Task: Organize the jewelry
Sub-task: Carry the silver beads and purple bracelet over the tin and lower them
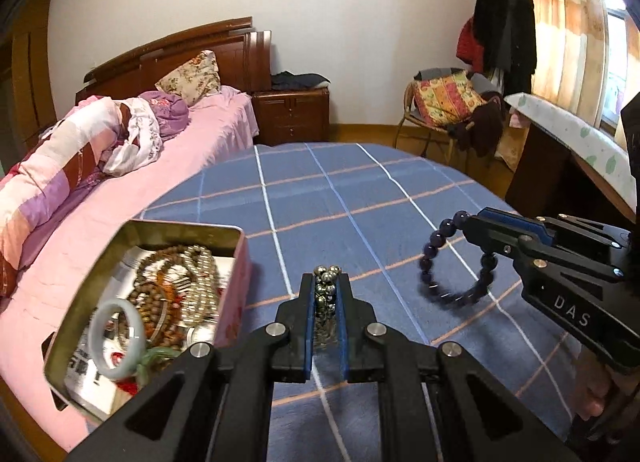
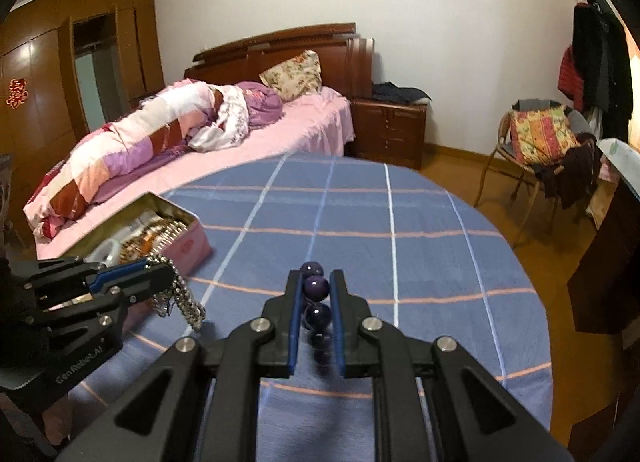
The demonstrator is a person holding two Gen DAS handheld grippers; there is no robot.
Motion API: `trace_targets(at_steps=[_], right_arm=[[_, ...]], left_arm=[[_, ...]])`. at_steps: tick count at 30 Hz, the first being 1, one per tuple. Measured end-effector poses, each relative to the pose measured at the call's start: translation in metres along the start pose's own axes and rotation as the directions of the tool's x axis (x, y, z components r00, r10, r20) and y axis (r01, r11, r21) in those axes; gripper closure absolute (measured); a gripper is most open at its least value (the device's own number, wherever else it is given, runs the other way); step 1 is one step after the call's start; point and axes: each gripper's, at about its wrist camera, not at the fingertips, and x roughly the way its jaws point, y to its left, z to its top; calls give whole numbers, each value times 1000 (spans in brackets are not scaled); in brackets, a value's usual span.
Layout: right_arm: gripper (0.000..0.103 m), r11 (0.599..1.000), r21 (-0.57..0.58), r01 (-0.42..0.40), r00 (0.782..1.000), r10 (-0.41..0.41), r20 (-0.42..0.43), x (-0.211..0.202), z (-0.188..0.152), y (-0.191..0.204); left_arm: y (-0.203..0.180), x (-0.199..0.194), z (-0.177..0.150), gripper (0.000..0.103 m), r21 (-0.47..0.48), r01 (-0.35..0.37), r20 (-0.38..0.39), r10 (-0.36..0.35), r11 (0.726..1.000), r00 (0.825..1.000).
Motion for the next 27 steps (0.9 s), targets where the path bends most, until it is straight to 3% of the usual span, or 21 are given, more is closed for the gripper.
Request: trace_targets(at_steps=[12, 27], right_arm=[[87, 997, -56, -46, 998, 49, 50, -9, 23, 23], [87, 983, -134, -123, 988, 135, 80, -6, 47, 74]], left_arm=[[33, -29, 5, 94, -58, -43, 33, 45, 997, 998], [106, -52, 4, 94, -171, -141, 54, 152, 975, 987]])
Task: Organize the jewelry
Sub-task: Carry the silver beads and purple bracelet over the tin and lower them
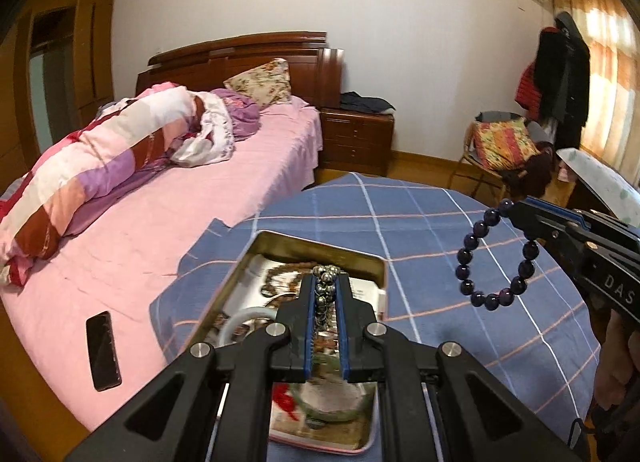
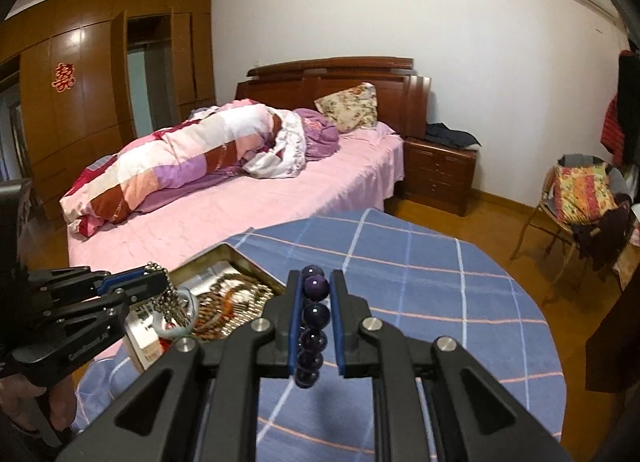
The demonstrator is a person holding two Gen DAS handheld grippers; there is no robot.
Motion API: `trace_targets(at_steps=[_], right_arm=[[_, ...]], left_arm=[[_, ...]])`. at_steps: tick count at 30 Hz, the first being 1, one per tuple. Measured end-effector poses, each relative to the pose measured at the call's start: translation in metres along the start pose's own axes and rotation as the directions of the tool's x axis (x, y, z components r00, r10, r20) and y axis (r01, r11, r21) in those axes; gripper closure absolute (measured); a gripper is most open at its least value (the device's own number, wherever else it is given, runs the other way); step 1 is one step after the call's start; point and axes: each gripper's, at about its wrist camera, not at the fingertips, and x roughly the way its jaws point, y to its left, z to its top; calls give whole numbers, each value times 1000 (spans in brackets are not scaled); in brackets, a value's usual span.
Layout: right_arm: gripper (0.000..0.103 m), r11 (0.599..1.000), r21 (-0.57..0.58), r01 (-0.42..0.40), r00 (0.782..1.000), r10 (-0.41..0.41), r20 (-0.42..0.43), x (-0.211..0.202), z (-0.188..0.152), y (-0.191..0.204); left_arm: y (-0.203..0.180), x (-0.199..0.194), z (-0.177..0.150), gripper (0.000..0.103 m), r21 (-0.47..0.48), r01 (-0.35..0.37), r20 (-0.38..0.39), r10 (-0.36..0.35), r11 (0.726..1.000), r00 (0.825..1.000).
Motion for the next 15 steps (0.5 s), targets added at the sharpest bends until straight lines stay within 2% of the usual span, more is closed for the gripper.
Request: trace_targets(at_steps=[15], right_arm=[[87, 995, -63, -82, 997, 83, -1, 23, 18, 46]], left_arm=[[33, 3, -2, 94, -39, -52, -16, 51, 998, 999]])
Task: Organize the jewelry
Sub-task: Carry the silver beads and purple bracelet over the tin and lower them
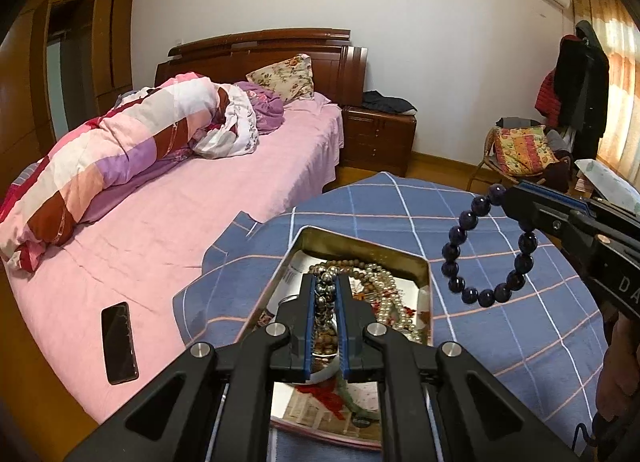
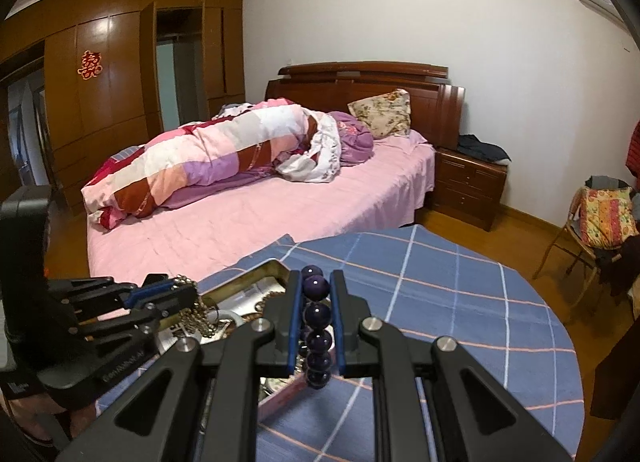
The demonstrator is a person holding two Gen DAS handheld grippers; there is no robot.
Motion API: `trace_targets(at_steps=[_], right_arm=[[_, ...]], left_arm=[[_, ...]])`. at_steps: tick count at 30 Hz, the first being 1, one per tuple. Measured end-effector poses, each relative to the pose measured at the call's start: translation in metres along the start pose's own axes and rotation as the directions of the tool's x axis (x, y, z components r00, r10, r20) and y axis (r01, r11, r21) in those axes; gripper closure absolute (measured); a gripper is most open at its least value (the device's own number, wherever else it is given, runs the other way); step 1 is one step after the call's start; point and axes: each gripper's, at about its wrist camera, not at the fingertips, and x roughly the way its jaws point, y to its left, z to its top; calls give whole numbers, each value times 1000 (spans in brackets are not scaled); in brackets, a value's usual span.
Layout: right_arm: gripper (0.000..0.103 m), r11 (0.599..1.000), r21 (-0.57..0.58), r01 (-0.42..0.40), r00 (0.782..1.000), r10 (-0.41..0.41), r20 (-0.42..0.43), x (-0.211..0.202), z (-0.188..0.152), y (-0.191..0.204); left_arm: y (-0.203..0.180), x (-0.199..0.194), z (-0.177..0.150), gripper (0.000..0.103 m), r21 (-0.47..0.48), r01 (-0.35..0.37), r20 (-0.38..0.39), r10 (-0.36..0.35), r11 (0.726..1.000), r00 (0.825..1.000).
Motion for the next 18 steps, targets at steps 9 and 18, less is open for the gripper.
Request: trace_targets(at_steps=[9, 18], right_arm=[[87, 999, -11, -35, 999, 35, -13, 20, 4, 18], [87, 999, -10, -50, 997, 49, -63, 45, -2, 26]], left_arm=[[11, 8, -5, 94, -17, -10, -27, 10, 1000, 1000], [18, 16, -9, 94, -26, -8, -47, 6, 1000, 999]])
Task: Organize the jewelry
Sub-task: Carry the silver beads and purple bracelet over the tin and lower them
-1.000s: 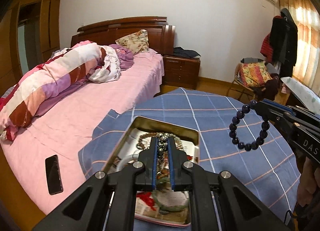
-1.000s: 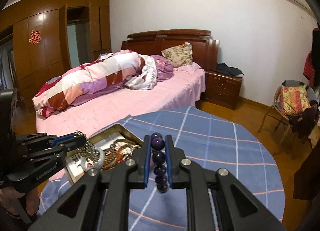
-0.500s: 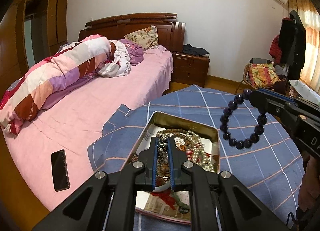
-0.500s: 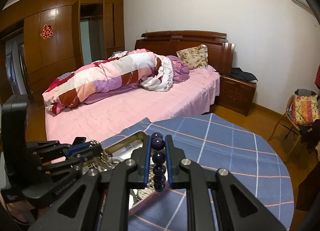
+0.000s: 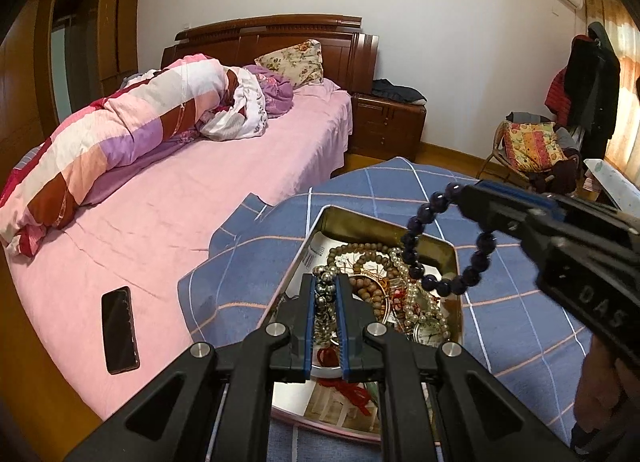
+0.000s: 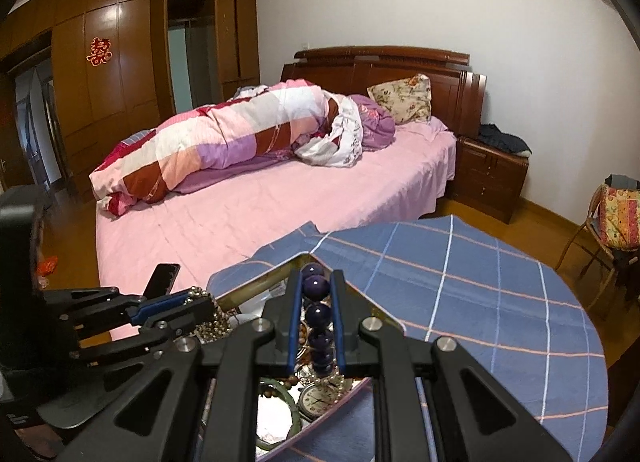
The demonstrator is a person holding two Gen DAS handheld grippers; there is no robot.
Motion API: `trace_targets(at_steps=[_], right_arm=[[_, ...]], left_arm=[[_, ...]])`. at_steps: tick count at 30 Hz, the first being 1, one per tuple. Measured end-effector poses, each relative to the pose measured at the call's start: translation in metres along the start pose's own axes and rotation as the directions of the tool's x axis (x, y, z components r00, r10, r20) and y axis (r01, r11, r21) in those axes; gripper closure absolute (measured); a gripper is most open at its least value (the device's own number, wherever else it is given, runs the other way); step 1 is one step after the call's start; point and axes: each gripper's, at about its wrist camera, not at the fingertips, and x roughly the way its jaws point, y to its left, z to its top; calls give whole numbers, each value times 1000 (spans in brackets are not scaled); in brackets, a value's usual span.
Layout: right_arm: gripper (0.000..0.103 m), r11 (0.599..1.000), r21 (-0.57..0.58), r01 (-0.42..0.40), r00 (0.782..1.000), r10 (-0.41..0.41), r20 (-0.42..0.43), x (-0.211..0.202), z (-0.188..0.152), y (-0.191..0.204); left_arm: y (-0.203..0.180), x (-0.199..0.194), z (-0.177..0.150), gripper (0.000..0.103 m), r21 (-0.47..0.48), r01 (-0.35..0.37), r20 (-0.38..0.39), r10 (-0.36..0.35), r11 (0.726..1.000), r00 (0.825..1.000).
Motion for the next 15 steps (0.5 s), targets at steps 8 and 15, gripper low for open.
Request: trace_targets(at_steps=[8, 15], right_arm=[[87, 1000, 8, -2, 1000, 2, -31, 12, -5, 0], [87, 1000, 10, -1, 998, 2, -66, 23, -10, 0]], left_arm=[[0, 8, -4, 94, 7, 10, -23, -10, 1000, 1000], [-4, 16, -12, 94, 25, 18, -49, -17, 1000, 999]])
